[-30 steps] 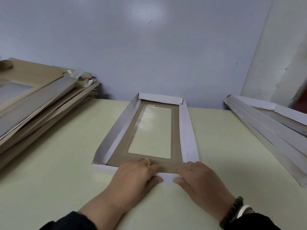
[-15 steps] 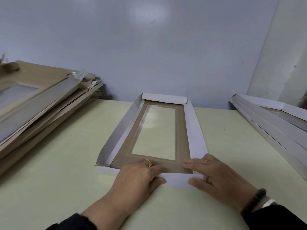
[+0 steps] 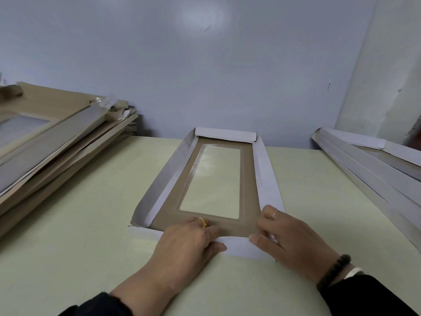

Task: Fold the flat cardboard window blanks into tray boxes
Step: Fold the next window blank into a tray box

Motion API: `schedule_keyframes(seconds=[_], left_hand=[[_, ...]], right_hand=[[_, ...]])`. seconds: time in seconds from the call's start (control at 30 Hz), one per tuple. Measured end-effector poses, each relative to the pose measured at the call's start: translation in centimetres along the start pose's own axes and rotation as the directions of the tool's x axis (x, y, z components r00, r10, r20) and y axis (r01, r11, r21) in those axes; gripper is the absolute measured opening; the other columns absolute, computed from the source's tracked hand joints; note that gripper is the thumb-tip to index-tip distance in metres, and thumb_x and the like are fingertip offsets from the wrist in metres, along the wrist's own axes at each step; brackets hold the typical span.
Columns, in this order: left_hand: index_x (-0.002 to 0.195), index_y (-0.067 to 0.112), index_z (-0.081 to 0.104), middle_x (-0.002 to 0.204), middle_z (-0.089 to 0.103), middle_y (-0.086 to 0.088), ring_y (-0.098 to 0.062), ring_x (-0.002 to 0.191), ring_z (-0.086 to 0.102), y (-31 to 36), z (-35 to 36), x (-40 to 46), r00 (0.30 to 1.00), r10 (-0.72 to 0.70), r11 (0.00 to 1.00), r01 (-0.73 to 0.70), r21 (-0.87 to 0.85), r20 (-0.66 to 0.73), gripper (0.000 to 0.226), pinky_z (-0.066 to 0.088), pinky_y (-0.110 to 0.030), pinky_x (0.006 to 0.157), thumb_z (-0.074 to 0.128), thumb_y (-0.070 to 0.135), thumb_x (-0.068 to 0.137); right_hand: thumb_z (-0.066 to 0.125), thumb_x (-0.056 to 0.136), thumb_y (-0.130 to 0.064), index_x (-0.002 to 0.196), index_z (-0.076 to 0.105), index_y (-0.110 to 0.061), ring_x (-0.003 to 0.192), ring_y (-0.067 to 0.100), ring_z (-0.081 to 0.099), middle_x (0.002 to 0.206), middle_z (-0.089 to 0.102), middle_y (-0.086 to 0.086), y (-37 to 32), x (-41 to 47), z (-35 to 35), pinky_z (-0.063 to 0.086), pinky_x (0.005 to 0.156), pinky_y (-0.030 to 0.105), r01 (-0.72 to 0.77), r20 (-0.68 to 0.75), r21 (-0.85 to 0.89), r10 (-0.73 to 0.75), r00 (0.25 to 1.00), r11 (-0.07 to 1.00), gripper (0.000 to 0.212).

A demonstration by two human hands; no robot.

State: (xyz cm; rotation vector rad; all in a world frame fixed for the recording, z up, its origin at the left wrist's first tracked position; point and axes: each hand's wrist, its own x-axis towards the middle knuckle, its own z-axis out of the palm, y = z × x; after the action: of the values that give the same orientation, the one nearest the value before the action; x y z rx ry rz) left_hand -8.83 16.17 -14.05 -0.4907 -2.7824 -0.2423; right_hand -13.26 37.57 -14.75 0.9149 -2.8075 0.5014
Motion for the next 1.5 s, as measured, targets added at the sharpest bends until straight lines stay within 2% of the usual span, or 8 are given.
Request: schedule_keyframes(seconds=[0.3, 0.43, 0.63, 0.8, 1.03, 1.2, 1.33, 1.5], left_hand=[[0.057, 0.028, 0.057, 0.050, 0.048, 0.011, -0.006, 0.048, 0.051, -0.2, 0.2, -0.2, 0.998, 0.054, 0.998, -0.055, 0.021, 0.035, 0.021, 0.020, -0.017, 0.041, 0.060, 0.045, 0.068], [0.053, 0.029, 0.049, 0.047, 0.044, 0.011, -0.005, 0.043, 0.047, -0.1, 0.0, -0.1, 0.995, 0.095, 0.995, -0.095, 0.035, 0.009, 0.024, 0.015, -0.017, 0.041, 0.064, 0.044, 0.064], [0.077, 0.028, 0.037, 0.079, 0.040, 0.010, -0.010, 0.082, 0.046, -1.4, 0.7, -0.2, 0.998, 0.059, 0.995, -0.056, -0.087, 0.033, 0.026, 0.025, -0.023, 0.061, 0.041, 0.047, 0.094], [0.086, 0.029, 0.050, 0.075, 0.036, 0.017, -0.004, 0.077, 0.039, -3.3, 0.4, -0.5, 0.999, 0.045, 0.990, -0.040, -0.134, 0.029, 0.021, 0.032, -0.023, 0.062, 0.041, 0.045, 0.095], [0.086, 0.029, 0.059, 0.083, 0.040, 0.015, -0.005, 0.087, 0.039, -6.5, -0.1, -0.2, 0.991, 0.046, 0.998, -0.040, -0.045, 0.123, 0.094, 0.033, -0.018, 0.079, -0.017, 0.080, 0.066], [0.071, 0.038, 0.032, 0.099, 0.041, 0.020, -0.007, 0.096, 0.036, -7.2, 0.3, -0.8, 0.989, -0.024, 0.987, 0.046, -0.153, 0.143, 0.051, 0.031, -0.019, 0.087, -0.006, 0.072, 0.077], [0.097, 0.038, 0.040, 0.091, 0.040, 0.027, -0.002, 0.092, 0.032, -7.2, 0.2, -0.9, 0.994, -0.013, 0.997, 0.022, -0.079, 0.112, 0.090, 0.027, -0.015, 0.082, -0.026, 0.082, 0.055], [0.125, 0.042, 0.043, 0.121, 0.044, 0.028, -0.003, 0.098, 0.035, -7.4, 0.0, -0.6, 0.995, 0.002, 1.000, -0.002, -0.006, 0.102, 0.107, 0.028, -0.014, 0.089, -0.030, 0.079, 0.056]], right_hand=[[0.047, 0.077, -0.053, 0.057, 0.039, -0.015, 0.050, 0.008, 0.027, 0.065, 0.033, -0.010, -0.6, -0.5, -0.2, 0.031, 0.045, 0.024, 0.176, -0.144, -0.047, -0.181, 0.973, 0.983, 0.044], [0.055, 0.078, -0.036, 0.067, 0.051, -0.018, 0.047, 0.013, 0.046, 0.061, 0.050, -0.006, -1.4, -0.8, 0.0, 0.036, 0.039, 0.021, 0.202, -0.141, -0.095, -0.214, 0.967, 0.975, 0.021], [0.066, 0.069, -0.027, 0.064, 0.058, -0.016, 0.049, 0.014, 0.053, 0.060, 0.055, -0.006, -1.2, -1.0, -0.3, 0.037, 0.043, 0.023, 0.157, -0.144, -0.185, -0.184, 0.972, 0.970, 0.014], [0.058, 0.084, -0.022, 0.072, 0.052, -0.014, 0.065, 0.017, 0.056, 0.069, 0.051, -0.005, 1.0, -0.9, -0.9, 0.031, 0.058, 0.024, 0.075, -0.138, -0.185, -0.102, 0.985, 0.980, 0.016], [0.039, 0.097, -0.037, 0.087, 0.032, -0.022, 0.081, 0.011, 0.038, 0.081, 0.032, -0.014, 1.9, -1.1, -0.8, 0.021, 0.066, 0.020, -0.057, 0.000, -0.230, 0.059, 0.998, 0.971, 0.018], [0.044, 0.095, -0.033, 0.085, 0.036, -0.019, 0.077, 0.012, 0.033, 0.075, 0.035, -0.011, 1.7, -1.3, -0.9, 0.023, 0.065, 0.023, -0.080, -0.023, -0.177, 0.077, 0.997, 0.981, 0.020], [0.041, 0.096, -0.035, 0.086, 0.034, -0.021, 0.078, 0.010, 0.032, 0.077, 0.033, -0.011, 1.8, -1.3, -0.9, 0.023, 0.065, 0.021, -0.087, -0.018, -0.205, 0.085, 0.996, 0.975, 0.019], [0.040, 0.096, -0.037, 0.086, 0.032, -0.023, 0.078, 0.008, 0.031, 0.069, 0.027, -0.017, 1.9, -1.3, -0.8, 0.023, 0.066, 0.020, -0.077, 0.000, -0.208, 0.078, 0.997, 0.975, 0.019]])
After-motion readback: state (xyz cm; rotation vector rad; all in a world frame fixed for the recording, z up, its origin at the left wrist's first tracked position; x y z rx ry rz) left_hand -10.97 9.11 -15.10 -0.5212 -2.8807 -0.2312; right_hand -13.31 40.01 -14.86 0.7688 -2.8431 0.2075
